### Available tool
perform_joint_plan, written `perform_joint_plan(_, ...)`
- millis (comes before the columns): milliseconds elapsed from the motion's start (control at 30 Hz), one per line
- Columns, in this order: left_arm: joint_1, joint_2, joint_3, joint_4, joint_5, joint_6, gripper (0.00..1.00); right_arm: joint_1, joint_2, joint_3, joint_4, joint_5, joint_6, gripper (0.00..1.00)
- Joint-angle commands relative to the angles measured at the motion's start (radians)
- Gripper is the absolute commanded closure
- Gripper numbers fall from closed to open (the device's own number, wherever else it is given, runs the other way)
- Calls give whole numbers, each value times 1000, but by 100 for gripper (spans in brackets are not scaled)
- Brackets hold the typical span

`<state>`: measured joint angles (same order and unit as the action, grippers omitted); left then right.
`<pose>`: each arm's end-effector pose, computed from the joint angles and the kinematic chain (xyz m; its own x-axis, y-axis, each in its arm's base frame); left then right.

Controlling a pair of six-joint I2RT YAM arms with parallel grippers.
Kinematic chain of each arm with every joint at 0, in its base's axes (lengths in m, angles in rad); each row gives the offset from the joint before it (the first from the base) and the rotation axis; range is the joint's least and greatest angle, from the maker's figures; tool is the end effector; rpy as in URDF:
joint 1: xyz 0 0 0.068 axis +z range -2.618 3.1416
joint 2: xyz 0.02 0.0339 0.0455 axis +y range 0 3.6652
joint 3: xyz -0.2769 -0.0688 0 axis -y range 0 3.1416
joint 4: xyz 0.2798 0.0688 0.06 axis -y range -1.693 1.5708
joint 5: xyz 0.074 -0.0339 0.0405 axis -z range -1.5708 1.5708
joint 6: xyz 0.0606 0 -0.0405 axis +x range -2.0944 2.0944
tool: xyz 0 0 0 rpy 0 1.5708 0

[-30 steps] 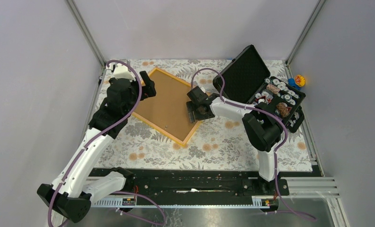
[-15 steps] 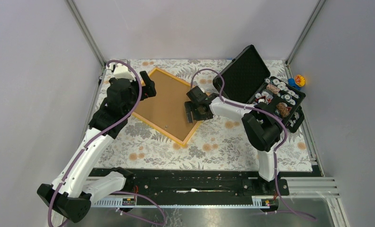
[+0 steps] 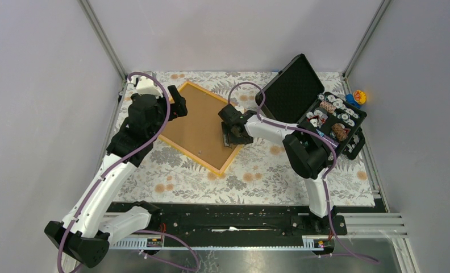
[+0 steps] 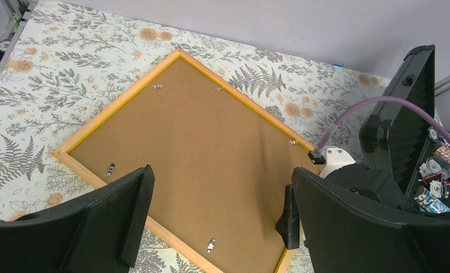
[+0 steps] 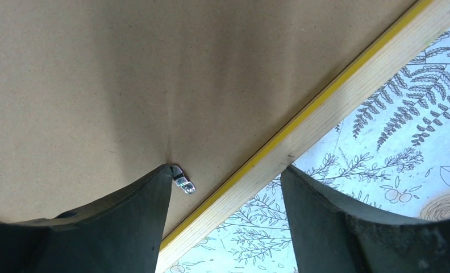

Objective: Put the photo into the frame

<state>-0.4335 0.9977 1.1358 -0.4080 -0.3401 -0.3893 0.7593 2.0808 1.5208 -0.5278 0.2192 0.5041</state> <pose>0.2491 -0.0930 0.4091 -0.2634 -0.2723 -0.9254 0.0046 0.9590 -0.2835 0.3615 0.3250 0.1395 -0.8516 -0.1583 -0.4997 -0.2140 0.9753 0.0557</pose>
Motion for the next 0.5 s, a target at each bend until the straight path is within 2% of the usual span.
perform_joint_plan(0, -4, -2, -2, 54, 9, 0, 1, 9, 29, 27, -9, 56, 58, 27)
perform_joint_plan(67, -4, -3, -1, 54, 11, 0, 1, 8, 29, 25, -9, 50, 65, 33)
perform_joint_plan(200, -4, -3, -1, 54, 13, 0, 1, 8, 19, 13, -3, 32, 72, 55)
perform_joint_plan(333, -5, 0, -2, 55, 16, -2, 1, 8, 16, 2, 10, 23, 70, 84)
perform_joint_plan(400, -4, 6, -5, 58, 15, -3, 1, 8, 16, 1, 16, 19, 66, 90)
perform_joint_plan(467, -10, 11, -6, 58, 16, -3, 1, 8, 14, 0, 30, 18, 55, 91)
